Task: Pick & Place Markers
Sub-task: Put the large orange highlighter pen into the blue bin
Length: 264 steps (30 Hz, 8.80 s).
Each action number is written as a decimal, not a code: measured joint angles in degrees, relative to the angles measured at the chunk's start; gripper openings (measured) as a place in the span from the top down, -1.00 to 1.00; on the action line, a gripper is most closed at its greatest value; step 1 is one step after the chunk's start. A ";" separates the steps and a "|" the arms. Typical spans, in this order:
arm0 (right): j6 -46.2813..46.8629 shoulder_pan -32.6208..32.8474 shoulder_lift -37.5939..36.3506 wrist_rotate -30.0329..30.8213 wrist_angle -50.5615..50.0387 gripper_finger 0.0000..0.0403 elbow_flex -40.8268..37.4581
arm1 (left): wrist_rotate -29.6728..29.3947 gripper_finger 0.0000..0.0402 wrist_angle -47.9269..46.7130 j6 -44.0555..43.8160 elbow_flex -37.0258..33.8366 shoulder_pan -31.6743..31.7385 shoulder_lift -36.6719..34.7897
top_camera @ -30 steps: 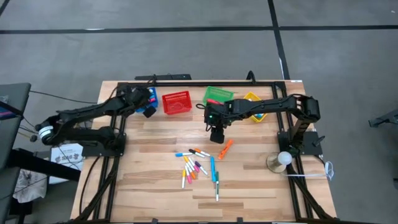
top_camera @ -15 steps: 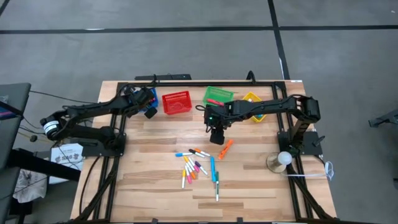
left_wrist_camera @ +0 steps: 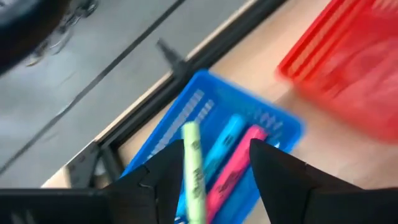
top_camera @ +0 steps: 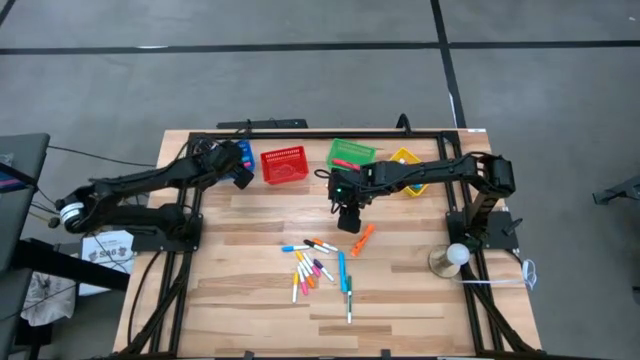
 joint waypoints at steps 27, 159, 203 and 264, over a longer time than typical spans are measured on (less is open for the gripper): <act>-0.09 0.90 0.00 -0.02 1.94 0.25 0.00 | 59.24 0.21 27.85 -9.22 0.02 -5.70 -17.89; -21.33 17.24 -10.83 -5.77 3.88 0.40 -15.61 | 36.31 0.21 28.64 -13.54 0.00 -39.12 10.79; -33.53 13.64 4.87 -1.83 8.45 0.40 -15.26 | 36.32 0.21 31.58 -13.75 -0.11 -39.14 10.77; -23.02 9.82 0.79 0.61 3.31 0.68 13.55 | 35.43 0.21 36.39 -13.55 -0.26 -39.12 10.77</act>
